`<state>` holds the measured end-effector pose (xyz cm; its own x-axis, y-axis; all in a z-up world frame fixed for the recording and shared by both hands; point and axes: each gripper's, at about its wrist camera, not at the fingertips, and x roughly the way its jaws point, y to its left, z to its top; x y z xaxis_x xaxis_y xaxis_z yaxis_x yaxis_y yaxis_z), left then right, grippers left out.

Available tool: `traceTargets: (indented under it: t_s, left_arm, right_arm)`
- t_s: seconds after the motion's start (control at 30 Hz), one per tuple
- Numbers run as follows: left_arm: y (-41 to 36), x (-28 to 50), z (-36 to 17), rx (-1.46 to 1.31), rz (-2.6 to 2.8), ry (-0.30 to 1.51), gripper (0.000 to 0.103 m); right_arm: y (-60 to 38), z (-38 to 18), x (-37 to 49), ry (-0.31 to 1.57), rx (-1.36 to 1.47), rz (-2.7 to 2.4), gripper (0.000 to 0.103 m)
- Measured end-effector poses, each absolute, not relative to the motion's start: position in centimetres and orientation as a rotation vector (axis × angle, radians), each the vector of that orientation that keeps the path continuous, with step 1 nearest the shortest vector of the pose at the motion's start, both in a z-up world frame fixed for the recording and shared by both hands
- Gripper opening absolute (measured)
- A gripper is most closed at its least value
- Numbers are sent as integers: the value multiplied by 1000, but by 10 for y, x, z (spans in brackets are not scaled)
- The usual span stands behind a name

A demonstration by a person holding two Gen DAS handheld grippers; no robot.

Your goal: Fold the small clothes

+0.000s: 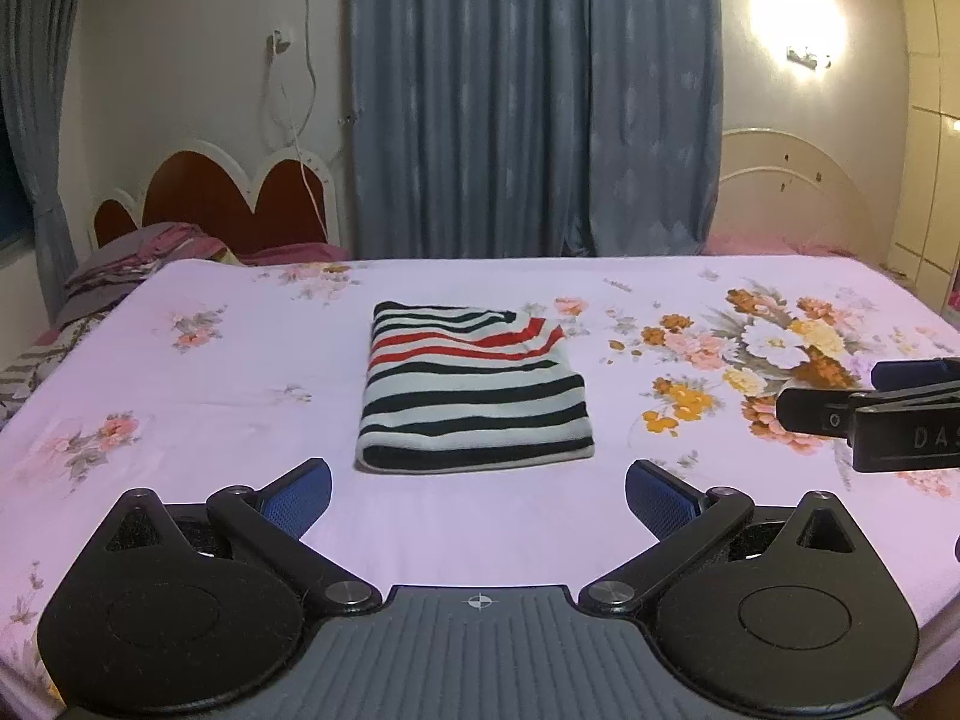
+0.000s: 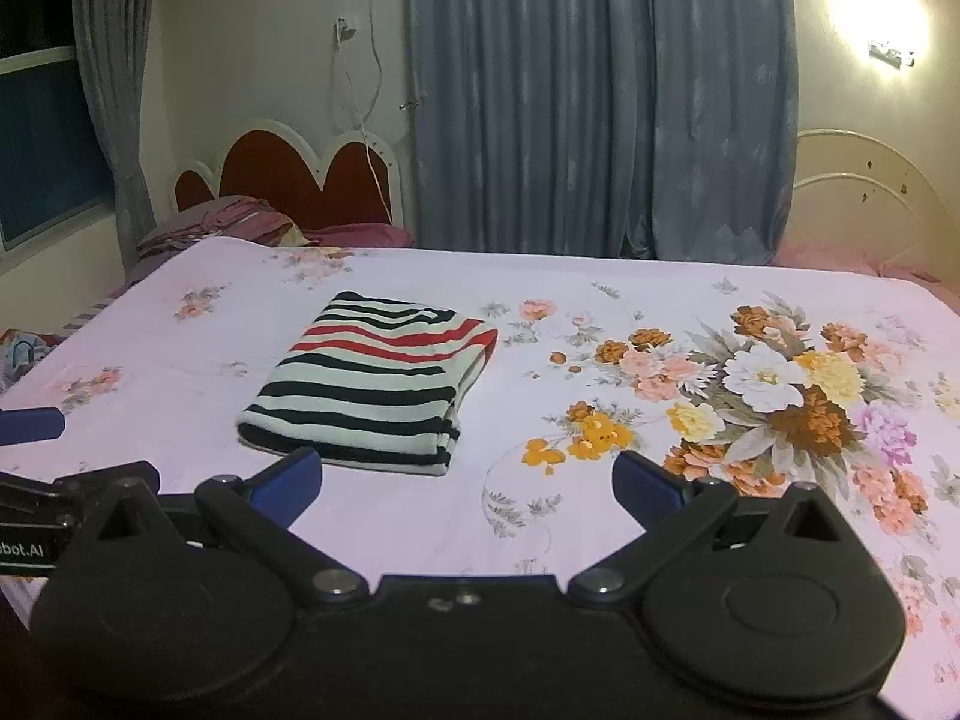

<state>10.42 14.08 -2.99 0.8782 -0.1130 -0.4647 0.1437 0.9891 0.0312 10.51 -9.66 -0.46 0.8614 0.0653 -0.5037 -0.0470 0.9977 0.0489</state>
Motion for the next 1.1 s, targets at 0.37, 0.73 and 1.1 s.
traceTargets:
  t_s: [0.37, 0.73, 1.1]
  left_arm:
    - [150, 83, -29, 50, -130, 468, 103]
    - [154, 84, -24, 56, -134, 454, 103]
    - [155, 88, -22, 55, -132, 453, 103]
  right_arm:
    - [-88, 3, 82, 506, 31, 52, 102]
    - [-86, 4, 78, 501, 30, 44, 102]
    - [-88, 5, 78, 505, 30, 41, 102]
